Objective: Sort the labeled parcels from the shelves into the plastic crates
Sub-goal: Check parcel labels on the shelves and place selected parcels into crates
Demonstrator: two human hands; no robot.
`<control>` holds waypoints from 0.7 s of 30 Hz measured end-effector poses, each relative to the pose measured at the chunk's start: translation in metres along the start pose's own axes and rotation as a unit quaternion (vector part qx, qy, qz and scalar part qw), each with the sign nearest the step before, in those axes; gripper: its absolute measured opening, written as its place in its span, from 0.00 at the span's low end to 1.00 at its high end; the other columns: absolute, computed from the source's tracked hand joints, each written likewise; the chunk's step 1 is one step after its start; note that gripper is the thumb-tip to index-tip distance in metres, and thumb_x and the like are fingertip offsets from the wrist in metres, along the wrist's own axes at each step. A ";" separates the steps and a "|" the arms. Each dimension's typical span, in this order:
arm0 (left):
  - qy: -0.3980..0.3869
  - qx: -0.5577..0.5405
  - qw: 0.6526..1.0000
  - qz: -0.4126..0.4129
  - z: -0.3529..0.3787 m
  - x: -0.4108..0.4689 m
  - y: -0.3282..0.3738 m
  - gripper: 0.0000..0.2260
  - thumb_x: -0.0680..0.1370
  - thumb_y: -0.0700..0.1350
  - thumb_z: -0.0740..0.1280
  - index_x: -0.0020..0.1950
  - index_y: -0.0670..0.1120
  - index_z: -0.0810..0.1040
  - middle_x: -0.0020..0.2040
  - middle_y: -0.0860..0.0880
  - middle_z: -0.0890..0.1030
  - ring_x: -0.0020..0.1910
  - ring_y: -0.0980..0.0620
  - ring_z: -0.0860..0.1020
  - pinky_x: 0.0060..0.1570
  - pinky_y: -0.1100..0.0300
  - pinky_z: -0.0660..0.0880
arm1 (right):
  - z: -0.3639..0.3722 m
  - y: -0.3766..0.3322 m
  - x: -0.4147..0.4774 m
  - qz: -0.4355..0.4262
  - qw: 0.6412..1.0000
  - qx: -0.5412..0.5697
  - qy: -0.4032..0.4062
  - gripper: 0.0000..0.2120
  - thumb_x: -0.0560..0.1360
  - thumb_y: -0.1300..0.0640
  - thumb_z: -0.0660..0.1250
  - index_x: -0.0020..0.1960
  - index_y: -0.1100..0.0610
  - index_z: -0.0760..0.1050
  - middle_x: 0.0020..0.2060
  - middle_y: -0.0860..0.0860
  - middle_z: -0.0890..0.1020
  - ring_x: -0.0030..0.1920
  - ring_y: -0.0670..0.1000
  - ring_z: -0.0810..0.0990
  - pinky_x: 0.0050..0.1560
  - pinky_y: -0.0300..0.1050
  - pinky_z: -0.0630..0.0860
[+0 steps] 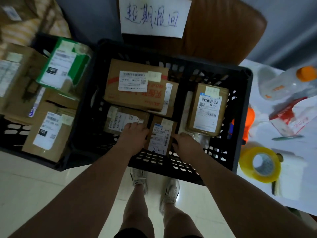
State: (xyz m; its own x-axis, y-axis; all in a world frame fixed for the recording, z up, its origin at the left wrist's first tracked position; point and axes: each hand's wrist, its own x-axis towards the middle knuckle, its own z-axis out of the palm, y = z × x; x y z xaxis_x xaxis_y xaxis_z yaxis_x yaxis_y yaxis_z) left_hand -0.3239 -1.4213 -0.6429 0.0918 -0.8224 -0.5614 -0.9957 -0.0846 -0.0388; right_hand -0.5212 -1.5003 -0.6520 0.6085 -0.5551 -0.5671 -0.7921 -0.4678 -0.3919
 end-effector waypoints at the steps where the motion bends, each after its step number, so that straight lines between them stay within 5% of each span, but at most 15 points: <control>1: 0.013 -0.002 1.000 -0.016 -0.007 -0.012 -0.001 0.20 0.82 0.49 0.56 0.74 0.47 0.63 0.74 0.42 0.63 0.72 0.43 0.60 0.72 0.48 0.53 | -0.010 -0.005 -0.006 -0.012 1.000 -0.021 0.010 0.19 0.81 0.54 0.57 0.71 0.56 0.67 0.58 0.58 0.75 0.60 0.58 0.73 0.56 0.51 0.74; 10: 0.132 -0.073 0.973 -0.175 -0.107 -0.138 -0.046 0.24 0.84 0.54 0.50 0.78 0.48 0.53 0.78 0.44 0.53 0.77 0.44 0.53 0.74 0.50 0.52 | -0.136 -0.116 -0.059 -0.123 0.975 -0.144 0.119 0.18 0.83 0.49 0.50 0.62 0.57 0.71 0.57 0.55 0.76 0.60 0.57 0.73 0.51 0.48 0.72; 14: 0.233 -0.064 0.942 -0.234 -0.164 -0.206 -0.088 0.22 0.83 0.54 0.52 0.76 0.49 0.59 0.76 0.46 0.60 0.74 0.45 0.60 0.69 0.51 0.61 | -0.186 -0.199 -0.079 -0.196 0.950 -0.147 0.194 0.18 0.82 0.49 0.52 0.66 0.54 0.71 0.60 0.54 0.76 0.59 0.55 0.74 0.58 0.50 0.72; 21: 0.336 -0.019 0.868 -0.364 -0.221 -0.373 -0.199 0.21 0.82 0.55 0.53 0.74 0.49 0.64 0.72 0.46 0.67 0.70 0.44 0.65 0.66 0.51 0.62 | -0.231 -0.382 -0.105 -0.325 0.886 -0.144 0.299 0.14 0.82 0.52 0.55 0.59 0.59 0.74 0.55 0.56 0.78 0.56 0.58 0.75 0.52 0.48 0.70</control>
State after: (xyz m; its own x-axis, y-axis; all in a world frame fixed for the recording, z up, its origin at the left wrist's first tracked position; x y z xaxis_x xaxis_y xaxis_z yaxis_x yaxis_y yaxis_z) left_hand -0.1567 -1.2225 -0.2431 0.6983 -0.6843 0.2098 -0.6695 -0.7282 -0.1468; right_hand -0.2717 -1.4223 -0.2751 0.9162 -0.3294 0.2280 -0.2734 -0.9301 -0.2453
